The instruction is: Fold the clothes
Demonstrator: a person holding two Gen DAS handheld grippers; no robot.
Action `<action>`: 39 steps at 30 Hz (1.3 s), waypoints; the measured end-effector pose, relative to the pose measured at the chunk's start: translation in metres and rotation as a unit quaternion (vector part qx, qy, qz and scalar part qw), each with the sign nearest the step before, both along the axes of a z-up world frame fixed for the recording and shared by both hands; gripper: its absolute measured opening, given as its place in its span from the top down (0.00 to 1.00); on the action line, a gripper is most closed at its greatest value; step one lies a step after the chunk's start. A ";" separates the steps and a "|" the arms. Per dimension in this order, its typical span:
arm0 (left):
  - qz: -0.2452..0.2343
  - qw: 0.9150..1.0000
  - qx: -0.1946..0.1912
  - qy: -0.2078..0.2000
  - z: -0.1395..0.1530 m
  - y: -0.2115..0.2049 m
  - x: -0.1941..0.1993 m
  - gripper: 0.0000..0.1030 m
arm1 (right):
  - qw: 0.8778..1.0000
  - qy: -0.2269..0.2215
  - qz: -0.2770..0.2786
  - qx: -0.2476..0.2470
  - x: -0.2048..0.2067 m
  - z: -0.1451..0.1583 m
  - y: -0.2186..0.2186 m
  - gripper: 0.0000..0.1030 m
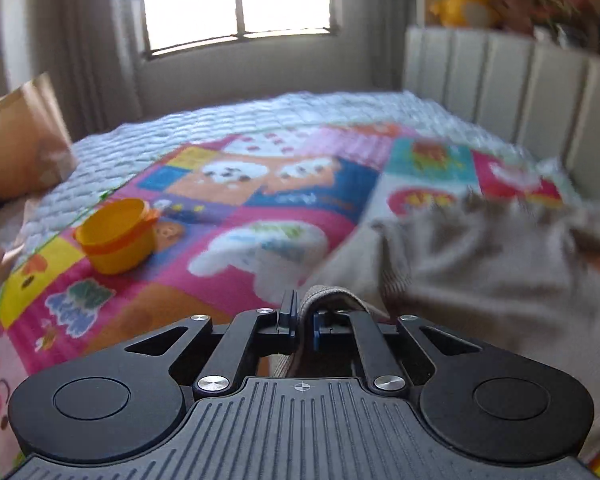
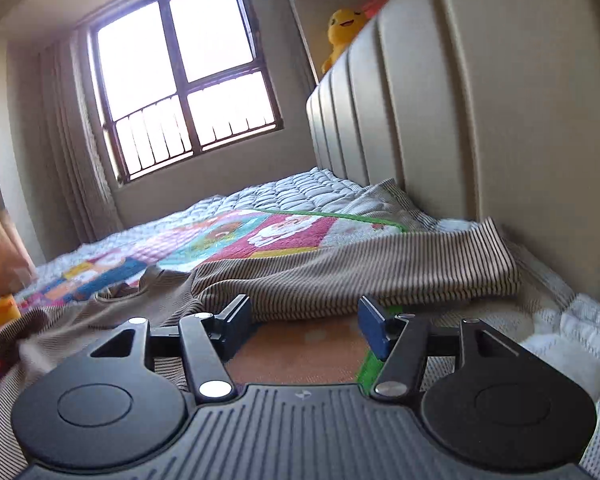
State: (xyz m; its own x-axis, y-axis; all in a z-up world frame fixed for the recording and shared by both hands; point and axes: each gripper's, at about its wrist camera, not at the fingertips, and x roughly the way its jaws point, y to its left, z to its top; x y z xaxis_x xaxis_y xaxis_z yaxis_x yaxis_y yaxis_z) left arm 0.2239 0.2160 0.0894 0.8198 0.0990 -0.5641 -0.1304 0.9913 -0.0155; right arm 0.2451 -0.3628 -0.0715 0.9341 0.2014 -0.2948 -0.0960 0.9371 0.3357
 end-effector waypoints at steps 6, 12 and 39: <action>0.142 0.981 -0.119 -0.062 0.059 0.063 0.013 0.97 | 0.993 -0.027 -0.019 0.115 -0.007 -0.012 -0.036 0.28; 0.128 0.982 -0.129 -0.059 0.068 0.034 0.021 0.96 | 0.988 -0.041 -0.013 0.147 -0.007 -0.019 -0.045 0.23; 0.287 0.937 -0.192 -0.044 -0.051 0.031 0.044 0.90 | 0.982 -0.042 -0.003 0.182 -0.003 -0.029 -0.053 0.20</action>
State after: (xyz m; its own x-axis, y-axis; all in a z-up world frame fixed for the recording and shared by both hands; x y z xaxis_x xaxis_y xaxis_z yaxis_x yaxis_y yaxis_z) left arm 0.2681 0.2469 0.0380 0.7392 0.3411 -0.5808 -0.6216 0.6775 -0.3932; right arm 0.2426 -0.4160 -0.1000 0.9535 0.2736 -0.1265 -0.1323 0.7569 0.6400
